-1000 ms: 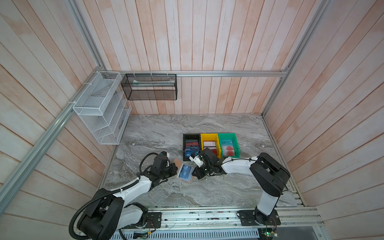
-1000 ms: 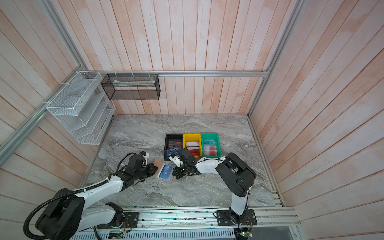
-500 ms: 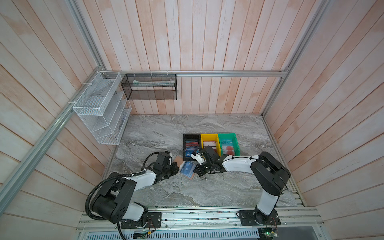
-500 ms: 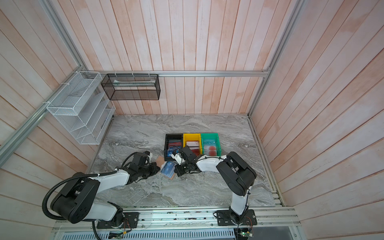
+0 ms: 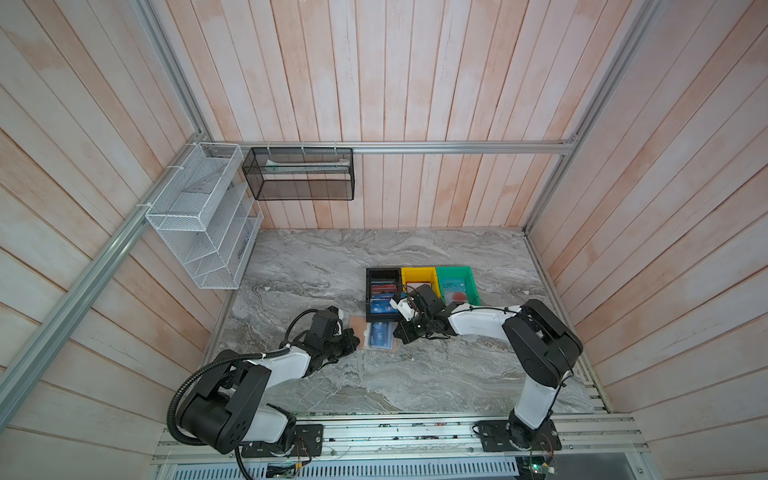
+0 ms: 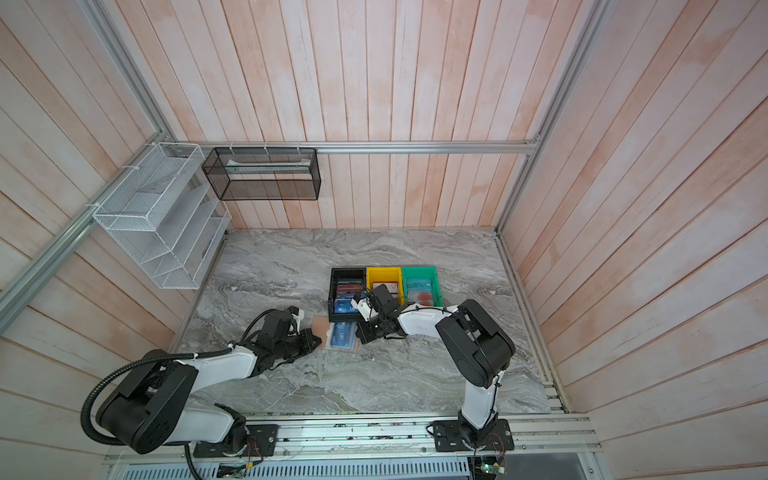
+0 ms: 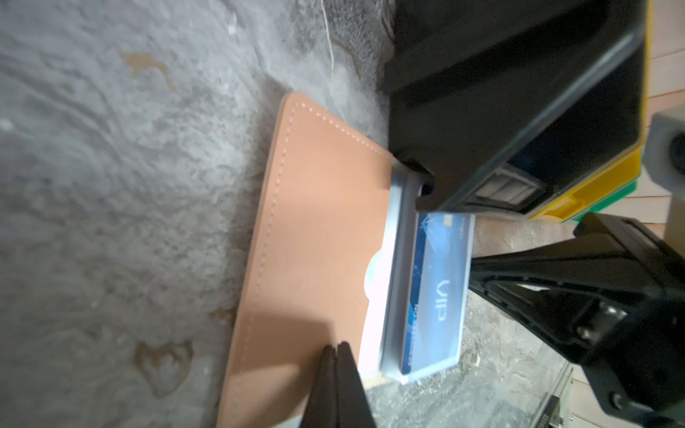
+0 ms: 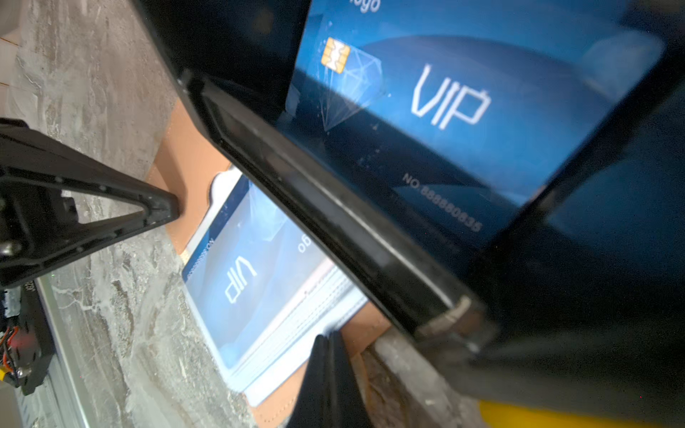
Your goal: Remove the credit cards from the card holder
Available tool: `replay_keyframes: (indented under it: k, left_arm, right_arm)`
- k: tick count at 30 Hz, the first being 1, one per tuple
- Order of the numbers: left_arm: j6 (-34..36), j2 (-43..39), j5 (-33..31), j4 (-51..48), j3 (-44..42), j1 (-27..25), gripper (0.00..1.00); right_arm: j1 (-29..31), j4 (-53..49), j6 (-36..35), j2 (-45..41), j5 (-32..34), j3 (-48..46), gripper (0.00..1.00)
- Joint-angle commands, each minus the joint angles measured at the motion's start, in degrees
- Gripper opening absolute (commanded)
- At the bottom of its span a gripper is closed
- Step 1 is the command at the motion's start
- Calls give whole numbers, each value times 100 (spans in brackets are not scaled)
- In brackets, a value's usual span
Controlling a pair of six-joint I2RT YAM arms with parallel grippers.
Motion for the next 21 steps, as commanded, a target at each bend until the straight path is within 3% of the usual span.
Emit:
replay_keyframes:
  k: [1,17,21]
  left_arm:
    - [-310,-103,-48,-58,-370,-134,0]
    - [-902,-1233,-290,-462,-862,-650,0]
    - [-806,-1732,-324,-883,-634,-652,0]
  right_arm:
    - [-206,-1072,-105,496,1275,-269,0]
    - [-196,-1056,58,-12,1312,-631,0]
    - [-197,-1102,-37,-122,1316,-631,1]
